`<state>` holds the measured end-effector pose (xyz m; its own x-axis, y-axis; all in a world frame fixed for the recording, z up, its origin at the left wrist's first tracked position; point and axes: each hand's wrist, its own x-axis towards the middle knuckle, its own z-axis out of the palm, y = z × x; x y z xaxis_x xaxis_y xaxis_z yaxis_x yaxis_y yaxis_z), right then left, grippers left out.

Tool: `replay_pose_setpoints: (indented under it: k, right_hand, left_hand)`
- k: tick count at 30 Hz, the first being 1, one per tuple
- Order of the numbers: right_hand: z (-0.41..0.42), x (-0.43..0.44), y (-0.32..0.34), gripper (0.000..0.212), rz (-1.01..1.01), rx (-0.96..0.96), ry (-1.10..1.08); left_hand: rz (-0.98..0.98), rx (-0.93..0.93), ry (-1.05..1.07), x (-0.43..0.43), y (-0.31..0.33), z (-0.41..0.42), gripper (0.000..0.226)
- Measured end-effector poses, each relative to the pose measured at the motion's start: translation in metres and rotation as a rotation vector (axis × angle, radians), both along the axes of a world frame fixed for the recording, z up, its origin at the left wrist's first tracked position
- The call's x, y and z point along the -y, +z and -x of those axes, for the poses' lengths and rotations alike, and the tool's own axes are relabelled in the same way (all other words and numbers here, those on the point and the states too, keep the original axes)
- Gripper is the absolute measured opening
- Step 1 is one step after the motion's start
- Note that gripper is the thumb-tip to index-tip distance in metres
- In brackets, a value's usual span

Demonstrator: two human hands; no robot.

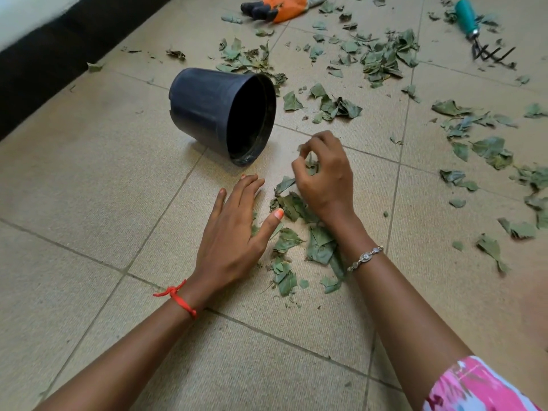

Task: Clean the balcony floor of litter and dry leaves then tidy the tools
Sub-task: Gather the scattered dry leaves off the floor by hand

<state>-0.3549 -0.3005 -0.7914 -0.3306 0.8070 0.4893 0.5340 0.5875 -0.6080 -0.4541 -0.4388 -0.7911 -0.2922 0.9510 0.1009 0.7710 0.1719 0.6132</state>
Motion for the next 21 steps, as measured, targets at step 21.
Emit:
replay_pose_setpoints:
  k: [21]
  right_hand:
    - [-0.093,0.131,0.018,0.054,0.591,0.052,-0.185]
  left_hand:
    - [0.053,0.048,-0.234,0.009,0.006,-0.007,0.069]
